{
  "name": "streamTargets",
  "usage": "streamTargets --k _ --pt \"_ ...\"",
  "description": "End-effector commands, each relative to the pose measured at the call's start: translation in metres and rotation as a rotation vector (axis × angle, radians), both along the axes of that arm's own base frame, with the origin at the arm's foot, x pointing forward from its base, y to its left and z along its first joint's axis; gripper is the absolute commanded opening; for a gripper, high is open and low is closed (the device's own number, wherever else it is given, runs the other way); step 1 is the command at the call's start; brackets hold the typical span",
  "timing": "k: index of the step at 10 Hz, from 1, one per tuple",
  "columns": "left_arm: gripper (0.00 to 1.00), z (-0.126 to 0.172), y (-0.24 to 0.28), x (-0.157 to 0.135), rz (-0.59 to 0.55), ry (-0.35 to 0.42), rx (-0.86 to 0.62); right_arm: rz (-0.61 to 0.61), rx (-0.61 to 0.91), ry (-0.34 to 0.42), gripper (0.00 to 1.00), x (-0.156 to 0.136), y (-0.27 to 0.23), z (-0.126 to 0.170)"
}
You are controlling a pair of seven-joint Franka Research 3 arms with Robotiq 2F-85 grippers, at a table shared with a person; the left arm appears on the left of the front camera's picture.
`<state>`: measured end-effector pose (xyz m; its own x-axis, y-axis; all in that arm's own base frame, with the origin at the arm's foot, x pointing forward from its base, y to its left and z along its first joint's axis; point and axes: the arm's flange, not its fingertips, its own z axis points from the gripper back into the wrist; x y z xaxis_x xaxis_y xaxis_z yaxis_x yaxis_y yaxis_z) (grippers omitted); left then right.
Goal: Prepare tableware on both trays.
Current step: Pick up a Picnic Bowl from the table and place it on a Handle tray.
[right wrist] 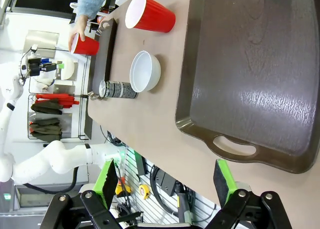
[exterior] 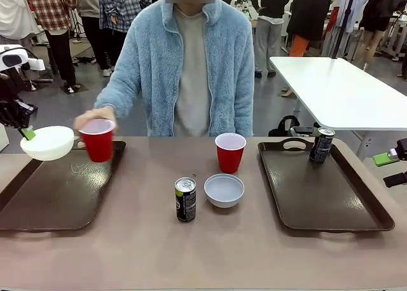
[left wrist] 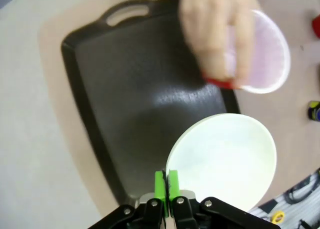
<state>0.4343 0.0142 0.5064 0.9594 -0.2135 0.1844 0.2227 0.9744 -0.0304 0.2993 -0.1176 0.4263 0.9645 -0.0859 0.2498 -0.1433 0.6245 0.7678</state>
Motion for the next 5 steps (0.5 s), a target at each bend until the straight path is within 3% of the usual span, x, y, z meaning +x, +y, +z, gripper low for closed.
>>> streamTargets --k 1,2,3,5 --pt "0.00 -0.011 0.011 -0.023 -0.044 0.031 0.063 0.002 0.025 -0.014 1.00 0.002 0.001 0.000" --pt "0.00 -0.014 0.019 -0.073 -0.160 0.108 0.151 0.002 0.025 -0.014 1.00 0.002 0.001 0.000" --pt "0.00 -0.013 0.024 -0.093 -0.198 0.129 0.164 0.002 0.025 -0.014 1.00 0.002 0.001 0.000" --pt "0.00 -0.012 0.026 -0.105 -0.210 0.126 0.147 0.002 0.025 -0.014 1.00 0.002 0.001 0.000"
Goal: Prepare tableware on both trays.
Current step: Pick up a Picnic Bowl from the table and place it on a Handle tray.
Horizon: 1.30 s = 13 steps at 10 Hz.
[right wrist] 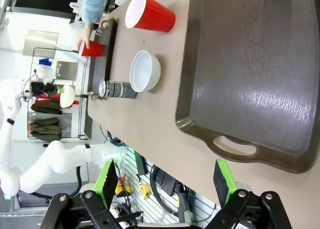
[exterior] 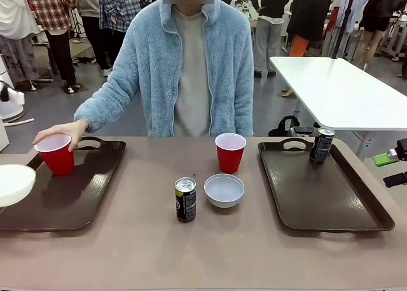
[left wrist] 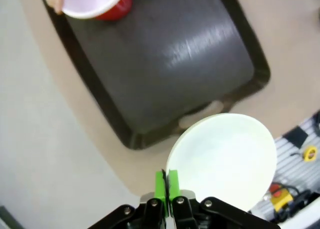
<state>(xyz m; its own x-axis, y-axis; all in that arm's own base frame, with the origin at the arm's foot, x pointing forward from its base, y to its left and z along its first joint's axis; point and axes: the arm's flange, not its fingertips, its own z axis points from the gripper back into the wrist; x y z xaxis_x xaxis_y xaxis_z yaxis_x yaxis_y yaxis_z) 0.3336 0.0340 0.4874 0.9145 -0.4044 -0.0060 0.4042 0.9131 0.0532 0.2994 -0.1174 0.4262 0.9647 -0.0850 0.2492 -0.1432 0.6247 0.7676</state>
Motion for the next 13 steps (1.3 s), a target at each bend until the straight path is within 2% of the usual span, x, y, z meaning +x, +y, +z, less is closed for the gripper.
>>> streamTargets --k 1,3,4,6,8,9,13 --pt "0.00 0.004 0.006 -0.001 -0.025 -0.026 -0.008 0.001 0.026 -0.015 1.00 0.002 0.001 0.000" --pt "0.00 -0.002 0.008 0.005 -0.014 -0.025 -0.040 0.001 0.026 -0.015 1.00 0.002 0.001 0.000" --pt "0.00 -0.010 0.002 0.008 0.001 -0.053 -0.068 0.001 0.026 -0.015 1.00 0.002 0.001 0.000" --pt "0.00 -0.039 -0.023 0.025 0.007 -0.124 -0.105 0.001 0.026 -0.015 1.00 0.002 0.001 0.000" --pt "0.00 -0.067 -0.043 0.048 0.022 -0.143 -0.117 0.001 0.026 -0.015 1.00 0.002 0.001 0.000" --pt "0.00 -0.076 -0.051 0.057 0.031 -0.186 -0.120 0.001 0.026 -0.015 1.00 0.002 0.001 0.000" --pt "0.00 -0.102 -0.053 0.080 0.064 -0.167 -0.168 0.001 0.026 -0.015 1.00 0.002 0.001 0.000"
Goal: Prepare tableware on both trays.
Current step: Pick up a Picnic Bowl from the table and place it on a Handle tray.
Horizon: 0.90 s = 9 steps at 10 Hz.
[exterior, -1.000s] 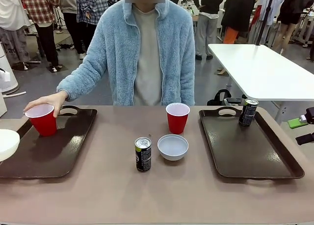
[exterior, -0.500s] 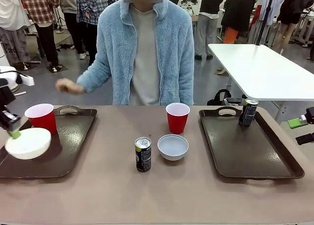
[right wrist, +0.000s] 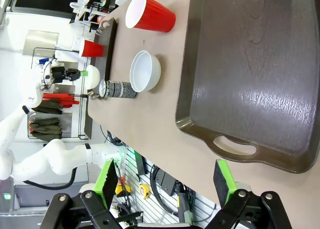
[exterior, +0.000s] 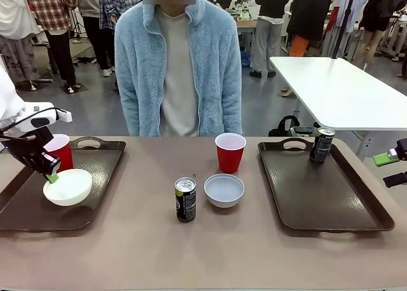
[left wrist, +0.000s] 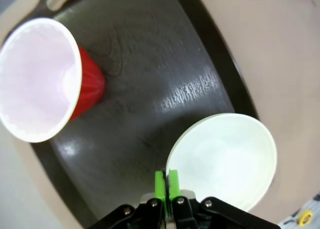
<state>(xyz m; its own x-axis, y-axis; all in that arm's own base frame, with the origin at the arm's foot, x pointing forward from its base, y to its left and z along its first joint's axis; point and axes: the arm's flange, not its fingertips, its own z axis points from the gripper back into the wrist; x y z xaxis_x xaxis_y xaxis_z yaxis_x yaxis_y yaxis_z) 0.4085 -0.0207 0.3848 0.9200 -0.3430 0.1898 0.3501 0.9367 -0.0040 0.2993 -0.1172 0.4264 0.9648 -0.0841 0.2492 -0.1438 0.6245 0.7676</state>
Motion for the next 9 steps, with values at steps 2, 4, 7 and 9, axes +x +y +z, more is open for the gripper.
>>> streamTargets --k 2,4,7,9 --pt "0.00 -0.008 0.005 0.012 0.021 0.017 -0.050 0.000 0.026 -0.015 1.00 0.002 0.001 -0.001" --pt "0.45 -0.014 0.006 0.012 0.012 0.040 -0.038 0.000 0.026 -0.015 1.00 0.002 0.001 -0.001" --pt "1.00 -0.017 0.003 0.014 0.004 0.070 -0.026 0.000 0.026 -0.015 1.00 0.002 0.001 -0.001" --pt "0.84 -0.001 -0.003 0.005 -0.018 0.058 -0.013 0.000 0.026 -0.015 1.00 0.002 0.001 -0.001"
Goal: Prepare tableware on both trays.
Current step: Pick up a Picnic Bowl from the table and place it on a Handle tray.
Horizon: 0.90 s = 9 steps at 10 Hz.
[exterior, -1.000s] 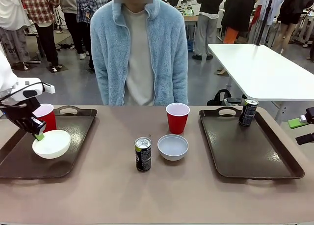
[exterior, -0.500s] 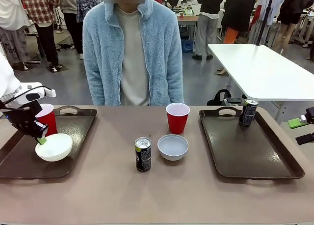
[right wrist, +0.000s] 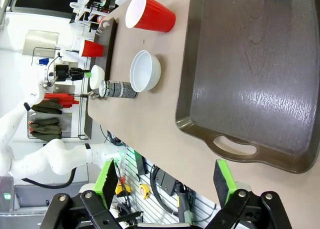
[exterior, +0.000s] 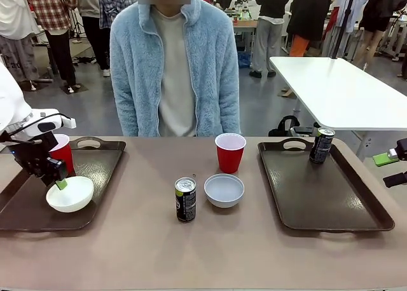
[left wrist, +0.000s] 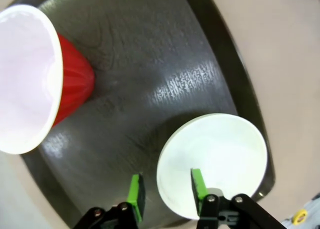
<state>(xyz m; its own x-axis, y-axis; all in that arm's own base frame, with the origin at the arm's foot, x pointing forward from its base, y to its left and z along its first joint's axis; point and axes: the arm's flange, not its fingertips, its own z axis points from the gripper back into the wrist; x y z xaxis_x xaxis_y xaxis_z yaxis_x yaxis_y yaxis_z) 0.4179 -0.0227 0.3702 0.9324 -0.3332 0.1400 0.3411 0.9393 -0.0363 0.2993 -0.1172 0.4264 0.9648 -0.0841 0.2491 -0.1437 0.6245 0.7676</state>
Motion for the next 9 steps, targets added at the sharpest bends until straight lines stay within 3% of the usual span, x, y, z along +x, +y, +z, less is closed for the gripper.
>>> streamTargets --k 1,2,3,4,5,6,9 --pt "0.53 0.025 -0.004 -0.009 -0.024 -0.009 0.012 0.000 0.026 -0.015 1.00 0.002 0.001 0.000" --pt "1.00 0.034 -0.009 -0.009 -0.028 0.002 0.012 0.000 0.026 -0.015 1.00 0.002 0.001 0.000" --pt "0.73 0.040 -0.014 -0.010 -0.032 0.019 0.015 0.000 0.026 -0.015 1.00 0.002 0.001 0.000" --pt "1.00 0.046 -0.018 -0.011 -0.028 0.039 0.015 0.000 0.026 -0.015 1.00 0.002 0.001 0.000" --pt "0.93 0.053 -0.021 -0.010 -0.017 0.046 0.014 0.000 0.026 -0.015 1.00 0.002 0.001 0.000" --pt "1.00 0.059 -0.024 -0.010 -0.009 0.042 0.018 0.000 0.026 -0.015 1.00 0.002 0.001 0.000" --pt "1.00 0.070 -0.025 -0.014 0.010 0.044 0.045 0.000 0.026 -0.015 1.00 0.002 0.001 0.000"
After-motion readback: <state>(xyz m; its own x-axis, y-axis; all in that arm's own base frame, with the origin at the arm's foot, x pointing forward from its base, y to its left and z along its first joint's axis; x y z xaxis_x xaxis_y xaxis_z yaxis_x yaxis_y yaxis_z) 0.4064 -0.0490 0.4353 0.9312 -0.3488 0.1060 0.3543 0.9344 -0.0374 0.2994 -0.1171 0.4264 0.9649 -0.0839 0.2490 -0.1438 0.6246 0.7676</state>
